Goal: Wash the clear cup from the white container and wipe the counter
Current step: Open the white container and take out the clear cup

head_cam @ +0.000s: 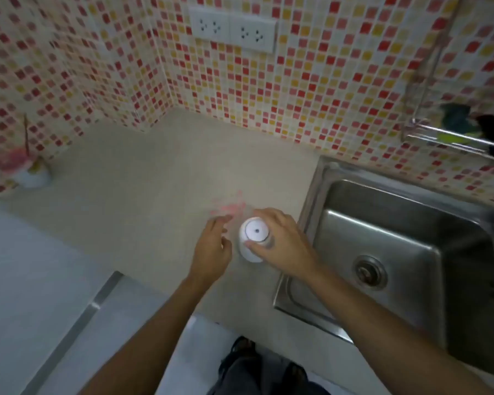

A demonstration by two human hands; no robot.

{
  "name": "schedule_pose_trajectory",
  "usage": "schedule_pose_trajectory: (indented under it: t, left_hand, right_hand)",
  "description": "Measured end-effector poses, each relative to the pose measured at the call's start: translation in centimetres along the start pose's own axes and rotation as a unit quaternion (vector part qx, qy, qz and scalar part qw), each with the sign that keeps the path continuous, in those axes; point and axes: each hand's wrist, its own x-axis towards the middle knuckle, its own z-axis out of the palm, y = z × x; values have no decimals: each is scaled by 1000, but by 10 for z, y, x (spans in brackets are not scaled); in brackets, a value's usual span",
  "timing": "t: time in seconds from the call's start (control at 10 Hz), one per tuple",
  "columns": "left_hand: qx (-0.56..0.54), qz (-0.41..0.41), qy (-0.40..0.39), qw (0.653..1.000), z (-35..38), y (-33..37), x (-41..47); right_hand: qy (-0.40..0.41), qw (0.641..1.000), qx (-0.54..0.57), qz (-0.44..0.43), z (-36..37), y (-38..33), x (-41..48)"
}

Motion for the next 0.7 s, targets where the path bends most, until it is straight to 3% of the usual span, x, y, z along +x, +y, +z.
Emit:
schedule_pose_trajectory:
  t: [0.2,0.5,0.6,0.7]
  left_hand:
    - [-108,-40,-84,990,41,-20,-32]
    - [-136,-136,-44,980,75,-12,-12]
    - [-139,-103,-11,985,74,-4,-15]
    - [-144,-114,-28,983,77,-9,-16]
  right_hand:
    - [0,999,-40,23,30,4,2]
    - [45,983,-97,149,41,-18,12]
    - [36,981,-98,164,40,-21,15]
    - [13,983,-106,148,37,-22,17]
